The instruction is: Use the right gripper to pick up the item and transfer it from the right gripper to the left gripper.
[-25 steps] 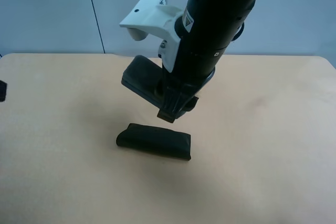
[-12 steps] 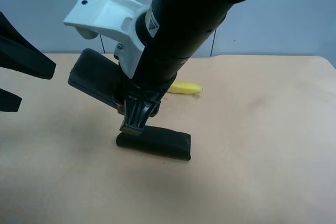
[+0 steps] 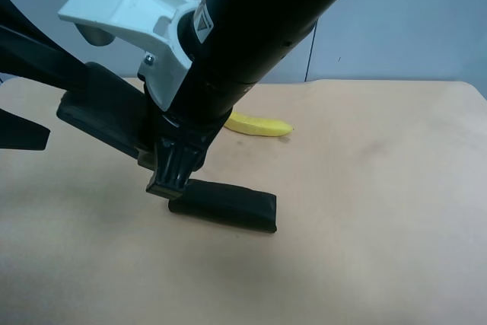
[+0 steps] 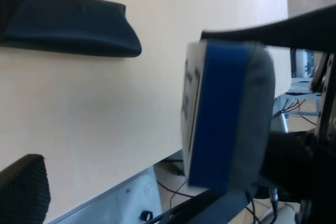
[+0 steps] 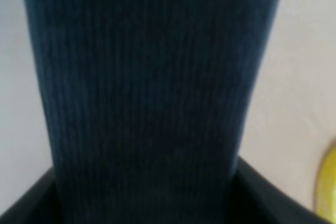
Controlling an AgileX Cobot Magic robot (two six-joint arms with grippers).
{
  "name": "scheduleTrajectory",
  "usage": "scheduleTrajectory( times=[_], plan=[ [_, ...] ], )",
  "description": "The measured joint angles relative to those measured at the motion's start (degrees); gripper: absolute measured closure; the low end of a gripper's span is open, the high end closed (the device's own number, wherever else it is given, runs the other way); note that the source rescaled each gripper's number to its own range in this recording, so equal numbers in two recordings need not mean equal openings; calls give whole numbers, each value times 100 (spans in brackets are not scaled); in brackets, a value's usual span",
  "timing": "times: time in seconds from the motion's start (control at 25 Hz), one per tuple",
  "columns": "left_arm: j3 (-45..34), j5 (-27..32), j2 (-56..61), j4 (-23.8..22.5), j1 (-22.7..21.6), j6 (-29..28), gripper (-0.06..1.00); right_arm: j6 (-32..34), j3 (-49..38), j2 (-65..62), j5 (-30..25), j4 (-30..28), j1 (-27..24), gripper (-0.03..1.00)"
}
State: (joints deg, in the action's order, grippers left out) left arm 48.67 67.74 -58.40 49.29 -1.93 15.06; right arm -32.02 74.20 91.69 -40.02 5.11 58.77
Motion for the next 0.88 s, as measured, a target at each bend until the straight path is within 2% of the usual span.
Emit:
scheduleTrajectory(
  times=[0.24,0.48,0.56,0.68,0.76,0.88],
  plan=[
    [0,0,0,127,0,48,-6,-528,0,0,198,625,0,97],
    [0,49,0,144,0,84,-6,-775,0,0,505,908,0,97],
    [0,67,0,144,0,84,-2,-861,0,0,604,1032,0,97],
    [0,80,0,144,0,97,15,-1049,0,0,663,1239,0,97],
    [0,80,0,150,0,125,31,-1183,0,0,693,1425,0,97],
    [0,91,0,194,0,132,61,-1218,0,0,698,1458,0,97]
  ],
)
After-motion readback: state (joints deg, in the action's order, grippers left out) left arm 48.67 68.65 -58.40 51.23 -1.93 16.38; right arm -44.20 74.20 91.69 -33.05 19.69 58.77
